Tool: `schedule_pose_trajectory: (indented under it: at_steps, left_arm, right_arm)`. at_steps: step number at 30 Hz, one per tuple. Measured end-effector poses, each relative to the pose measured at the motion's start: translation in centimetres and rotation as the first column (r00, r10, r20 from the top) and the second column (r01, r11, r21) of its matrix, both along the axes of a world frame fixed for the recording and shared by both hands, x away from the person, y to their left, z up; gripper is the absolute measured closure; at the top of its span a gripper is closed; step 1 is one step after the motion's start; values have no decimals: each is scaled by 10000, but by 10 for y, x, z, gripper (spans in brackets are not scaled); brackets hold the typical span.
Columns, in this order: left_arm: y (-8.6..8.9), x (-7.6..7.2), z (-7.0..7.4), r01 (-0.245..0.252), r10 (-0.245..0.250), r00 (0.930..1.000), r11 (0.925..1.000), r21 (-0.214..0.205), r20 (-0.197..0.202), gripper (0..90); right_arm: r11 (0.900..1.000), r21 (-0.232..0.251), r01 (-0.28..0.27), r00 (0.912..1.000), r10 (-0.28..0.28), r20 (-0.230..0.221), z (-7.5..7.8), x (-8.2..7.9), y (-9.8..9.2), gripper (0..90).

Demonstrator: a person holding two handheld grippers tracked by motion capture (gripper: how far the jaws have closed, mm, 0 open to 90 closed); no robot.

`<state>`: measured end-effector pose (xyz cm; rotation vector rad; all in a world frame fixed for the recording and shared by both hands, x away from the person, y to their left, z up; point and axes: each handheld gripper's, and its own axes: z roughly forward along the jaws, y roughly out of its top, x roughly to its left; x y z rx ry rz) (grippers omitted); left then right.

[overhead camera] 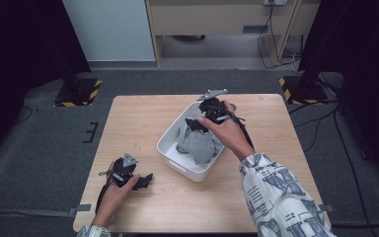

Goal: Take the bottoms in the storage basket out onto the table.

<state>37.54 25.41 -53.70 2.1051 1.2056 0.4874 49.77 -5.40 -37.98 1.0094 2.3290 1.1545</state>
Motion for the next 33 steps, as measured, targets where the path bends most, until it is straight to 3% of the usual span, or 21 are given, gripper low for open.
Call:
schedule_pose_trajectory:
  at_steps: [2, 8, 19, 28, 33]
  left_arm:
    - [0, 0, 0, 9, -9, 10000, 10000, 12, -2, 0]
    - [0, 0, 0, 10, -10, 10000, 10000, 23, -11, 0]
    - [0, 0, 0, 8, -8, 10000, 10000, 22, -8, 0]
    - [0, 0, 0, 7, -7, 10000, 10000, 10, -6, 0]
    - [0, 0, 0, 8, -8, 10000, 10000, 15, -7, 0]
  right_arm:
    - [10000, 33, 10, 10000, -10, -43, -3, 1, 3, 56]
    - [9999, -123, 102, 9991, -107, -400, -31, 13, 23, 60]
    - [9981, -446, 425, 9951, -463, -870, -61, 25, 31, 64]
    - [9974, -563, 460, 9924, -521, -1116, -74, 27, 34, 62]
    - [9950, -904, 423, 9902, -538, -1289, -84, 28, 37, 59]
